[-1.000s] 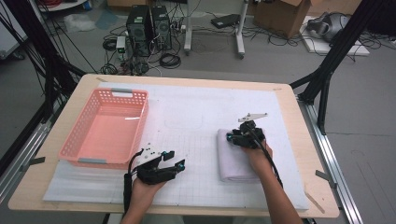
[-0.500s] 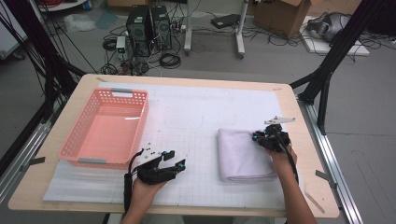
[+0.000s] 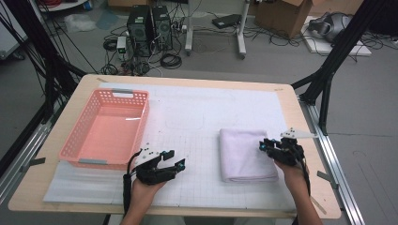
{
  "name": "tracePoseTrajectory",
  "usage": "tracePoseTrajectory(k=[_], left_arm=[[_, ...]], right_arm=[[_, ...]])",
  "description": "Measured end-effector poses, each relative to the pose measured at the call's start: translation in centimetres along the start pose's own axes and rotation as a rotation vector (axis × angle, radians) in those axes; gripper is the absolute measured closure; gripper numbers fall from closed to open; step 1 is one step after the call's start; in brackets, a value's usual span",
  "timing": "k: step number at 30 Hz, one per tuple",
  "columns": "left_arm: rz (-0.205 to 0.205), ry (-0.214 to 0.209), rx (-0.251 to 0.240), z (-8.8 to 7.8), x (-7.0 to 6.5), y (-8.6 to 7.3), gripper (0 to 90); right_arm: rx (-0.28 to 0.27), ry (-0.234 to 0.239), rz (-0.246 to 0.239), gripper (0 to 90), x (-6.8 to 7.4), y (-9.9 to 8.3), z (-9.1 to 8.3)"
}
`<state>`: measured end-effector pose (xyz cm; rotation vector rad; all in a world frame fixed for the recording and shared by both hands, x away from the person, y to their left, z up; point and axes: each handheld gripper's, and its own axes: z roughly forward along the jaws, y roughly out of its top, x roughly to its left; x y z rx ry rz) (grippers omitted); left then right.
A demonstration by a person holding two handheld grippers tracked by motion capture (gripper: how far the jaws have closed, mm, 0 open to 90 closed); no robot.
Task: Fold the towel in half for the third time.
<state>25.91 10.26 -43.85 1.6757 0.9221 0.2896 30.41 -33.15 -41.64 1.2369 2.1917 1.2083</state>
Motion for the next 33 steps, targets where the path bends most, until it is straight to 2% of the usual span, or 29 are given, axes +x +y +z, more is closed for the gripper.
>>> tracePoseTrajectory(k=[2, 4, 6, 12, 15, 17, 21, 25, 27, 29, 33], left_arm=[[0.002, -0.004, -0.001, 0.0, -0.1, 0.0, 41.2], [0.003, -0.008, -0.005, 0.0, -0.2, 0.0, 41.1], [0.009, -0.009, -0.004, 0.0, -0.3, 0.1, 41.1], [0.02, -0.01, -0.012, -0.2, -0.4, 0.2, 40.5], [0.005, -0.02, -0.021, -0.1, -0.3, 0.1, 38.2], [0.016, -0.028, -0.021, 0.0, -0.3, 0.1, 37.5], [0.103, -0.056, 0.007, 0.4, -0.7, -0.1, 37.3], [0.148, -0.084, -0.054, 0.6, -1.0, -0.1, 33.7], [0.154, -0.078, -0.057, 0.5, -1.0, -0.1, 33.4], [0.143, -0.071, -0.046, 0.4, -1.0, 0.0, 33.1], [0.093, -0.048, -0.043, 0.3, -0.8, 0.1, 27.1]], right_arm=[[0.021, 0.024, -0.032, 69.2, 1.2, -0.9, -0.4], [0.047, 0.039, -0.044, 69.2, 1.8, -2.0, -0.5], [0.066, 0.018, -0.069, 69.3, 2.1, -3.0, -0.7], [0.077, -0.039, -0.063, 69.5, 1.3, -4.6, -3.2], [0.03, -0.019, -0.052, 67.0, 1.0, -5.3, -4.6], [0.008, -0.018, -0.051, 62.1, 1.0, -5.5, -5.4], [-0.046, -0.025, -0.016, 49.7, 0.9, -5.6, -6.6], [-0.102, -0.054, -0.002, 35.4, 1.0, -5.7, -7.7], [-0.125, -0.084, -0.01, 27.9, 1.1, -5.8, -8.1], [-0.136, -0.097, 0.0, 25.9, 0.9, -6.0, -8.5], [-0.159, -0.128, 0.024, 20.8, 0.5, -6.2, -8.8]])
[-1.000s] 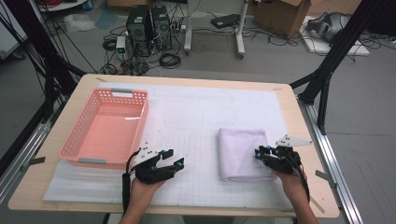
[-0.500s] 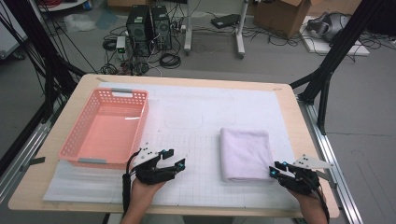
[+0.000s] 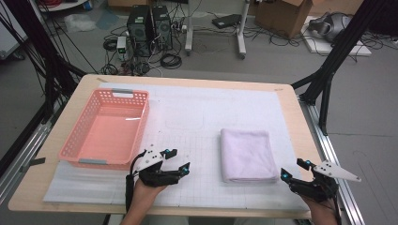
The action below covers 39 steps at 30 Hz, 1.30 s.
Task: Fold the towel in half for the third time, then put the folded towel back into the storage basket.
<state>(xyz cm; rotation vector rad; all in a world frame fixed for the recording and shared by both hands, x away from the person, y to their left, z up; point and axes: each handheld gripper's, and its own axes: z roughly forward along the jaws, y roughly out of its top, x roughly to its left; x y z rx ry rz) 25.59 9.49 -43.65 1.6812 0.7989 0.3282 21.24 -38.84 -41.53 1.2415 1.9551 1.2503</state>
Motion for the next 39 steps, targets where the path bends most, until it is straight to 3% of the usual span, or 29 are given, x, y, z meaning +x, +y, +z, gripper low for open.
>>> tracePoseTrajectory(k=[3, 16, 31, 39], left_arm=[[-0.01, 0.016, -0.005, 0.0, -0.1, 0.0, 22.6], [-0.026, 0.048, -0.025, -0.4, 0.3, 0.0, 22.9], [-0.035, 0.024, 0.008, 0.7, 0.1, 0.0, 24.2], [-0.053, -0.009, 0.033, 2.9, -0.5, 0.9, 24.2]], right_arm=[[0.006, -0.005, 0.005, 20.5, -0.3, 0.0, 0.0], [0.022, -0.011, 0.011, 18.4, -0.6, -0.1, 0.2], [0.038, -0.018, 0.016, 18.4, -0.9, -0.5, 0.0], [0.033, -0.015, 0.012, 18.4, -0.9, -0.6, -0.2]])
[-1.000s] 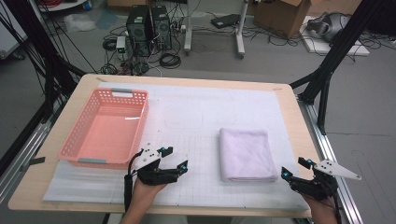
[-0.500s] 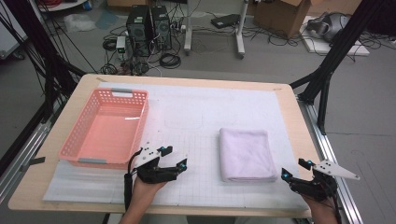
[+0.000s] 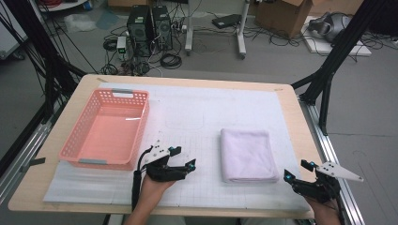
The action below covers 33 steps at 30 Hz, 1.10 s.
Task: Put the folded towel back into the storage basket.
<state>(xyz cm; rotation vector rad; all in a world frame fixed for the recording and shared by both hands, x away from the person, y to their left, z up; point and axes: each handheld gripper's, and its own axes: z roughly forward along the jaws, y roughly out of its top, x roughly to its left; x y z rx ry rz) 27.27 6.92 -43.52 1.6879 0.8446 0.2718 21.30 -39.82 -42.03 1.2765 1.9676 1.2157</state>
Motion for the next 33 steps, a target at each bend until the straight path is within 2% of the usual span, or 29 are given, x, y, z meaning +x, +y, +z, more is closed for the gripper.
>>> tracePoseTrajectory(k=[7, 10, 12, 13, 15, 18, 19, 21, 25, 31, 33], left_arm=[[0.018, -0.028, 0.045, 3.0, -0.9, 1.5, 25.1], [0.002, -0.06, 0.051, 4.4, -1.2, 2.1, 27.8], [-0.008, -0.064, 0.067, 4.9, -1.3, 2.2, 28.9], [-0.017, -0.077, 0.096, 6.1, -1.6, 2.5, 29.5], [-0.025, -0.089, 0.115, 6.9, -1.8, 2.7, 30.0], [-0.041, -0.091, 0.134, 8.3, -2.3, 2.7, 30.1], [-0.041, -0.091, 0.134, 8.3, -2.3, 2.7, 30.1], [-0.063, -0.09, 0.157, 9.5, -2.7, 2.5, 30.0], [-0.064, -0.076, 0.212, 10.9, -3.5, 1.9, 29.9], [-0.085, -0.071, 0.273, 12.4, -4.4, 1.5, 30.3], [-0.101, -0.073, 0.284, 12.7, -4.5, 1.3, 33.5]], right_arm=[[0.008, 0.008, 0.008, 18.4, 0.1, -0.1, 0.1], [0.009, 0.008, 0.002, 18.4, 0.1, 0.0, 0.1], [0.008, 0.008, 0.0, 18.4, 0.1, 0.0, 0.1], [0.012, 0.01, 0.003, 18.4, 0.1, -0.1, 0.2], [0.013, 0.007, -0.002, 18.4, 0.1, -0.1, 0.2], [0.011, 0.009, 0.003, 18.4, 0.1, -0.1, 0.2], [0.013, 0.009, 0.002, 18.4, 0.0, -0.1, 0.2], [0.012, 0.01, 0.004, 18.4, 0.1, -0.1, 0.2], [0.011, 0.013, 0.002, 18.4, 0.1, -0.1, 0.2], [0.013, 0.017, 0.004, 18.4, 0.0, -0.1, 0.1], [0.015, 0.017, 0.007, 18.4, 0.0, -0.1, 0.1]])
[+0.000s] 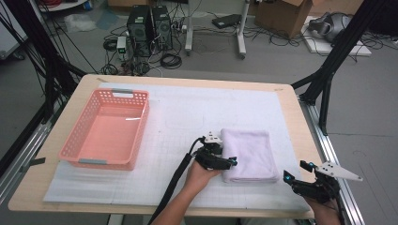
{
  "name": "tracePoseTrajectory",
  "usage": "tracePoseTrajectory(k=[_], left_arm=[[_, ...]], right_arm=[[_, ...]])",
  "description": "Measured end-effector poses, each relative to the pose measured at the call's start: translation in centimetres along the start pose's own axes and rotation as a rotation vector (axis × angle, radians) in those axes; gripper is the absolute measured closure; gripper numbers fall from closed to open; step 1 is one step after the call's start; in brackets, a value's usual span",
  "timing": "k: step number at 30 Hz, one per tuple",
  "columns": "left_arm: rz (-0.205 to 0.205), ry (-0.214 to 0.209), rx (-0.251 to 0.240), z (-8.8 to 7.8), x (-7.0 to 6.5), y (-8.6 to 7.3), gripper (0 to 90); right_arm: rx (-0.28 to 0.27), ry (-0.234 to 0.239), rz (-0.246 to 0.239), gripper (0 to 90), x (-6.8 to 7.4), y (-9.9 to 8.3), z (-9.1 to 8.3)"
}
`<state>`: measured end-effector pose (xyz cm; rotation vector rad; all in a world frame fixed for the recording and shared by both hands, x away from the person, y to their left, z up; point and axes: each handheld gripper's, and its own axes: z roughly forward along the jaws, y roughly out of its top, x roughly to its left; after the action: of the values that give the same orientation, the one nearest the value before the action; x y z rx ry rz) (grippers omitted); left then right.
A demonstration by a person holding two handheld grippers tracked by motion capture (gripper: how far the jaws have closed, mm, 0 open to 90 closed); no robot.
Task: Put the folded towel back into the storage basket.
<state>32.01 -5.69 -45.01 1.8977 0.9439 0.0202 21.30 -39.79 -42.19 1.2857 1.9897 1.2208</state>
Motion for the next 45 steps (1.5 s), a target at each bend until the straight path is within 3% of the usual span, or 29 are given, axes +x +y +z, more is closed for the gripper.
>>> tracePoseTrajectory(k=[5, 7, 12, 16, 18, 24, 34, 38, 39, 41, 45], left_arm=[[-0.047, -0.009, 0.022, 0.2, 0.2, 0.0, 49.5], [-0.07, -0.025, 0.012, 0.1, 0.3, 0.0, 60.2], [-0.051, -0.043, -0.009, -0.3, 0.3, 0.0, 73.2], [-0.045, -0.061, -0.019, -1.0, 0.6, -0.1, 75.0], [-0.077, -0.08, -0.038, -1.6, 1.0, -0.5, 75.2], [-0.104, -0.086, -0.059, -3.4, 2.4, -1.5, 75.2], [-0.092, -0.04, -0.081, -8.1, 5.5, -3.1, 75.2], [-0.127, -0.019, -0.085, -8.3, 6.2, -3.3, 70.5], [-0.141, 0.007, -0.091, -8.1, 6.1, -3.2, 63.2], [-0.173, 0.057, -0.097, -7.7, 6.3, -3.1, 40.2], [-0.189, 0.058, -0.067, -7.1, 6.4, -2.5, 32.5]], right_arm=[[0.001, 0.002, -0.001, 18.4, 0.0, 0.0, 0.0], [-0.001, 0.004, 0.0, 18.5, -0.1, -0.1, 0.0], [0.002, 0.002, 0.004, 18.4, -0.1, -0.1, -0.1], [-0.001, 0.003, 0.008, 18.5, -0.1, -0.1, -0.2], [0.0, 0.002, 0.006, 18.4, -0.1, -0.2, -0.3], [0.001, 0.004, 0.003, 18.5, 0.0, -0.2, -0.2], [0.006, 0.011, -0.003, 18.5, 0.4, -0.1, 0.0], [0.013, 0.013, -0.003, 18.5, 0.5, -0.1, 0.1], [0.011, 0.015, -0.012, 18.5, 0.5, -0.1, 0.2], [0.014, 0.016, -0.013, 18.5, 0.6, 0.0, 0.3], [0.017, 0.019, -0.013, 18.5, 0.7, 0.0, 0.4]])
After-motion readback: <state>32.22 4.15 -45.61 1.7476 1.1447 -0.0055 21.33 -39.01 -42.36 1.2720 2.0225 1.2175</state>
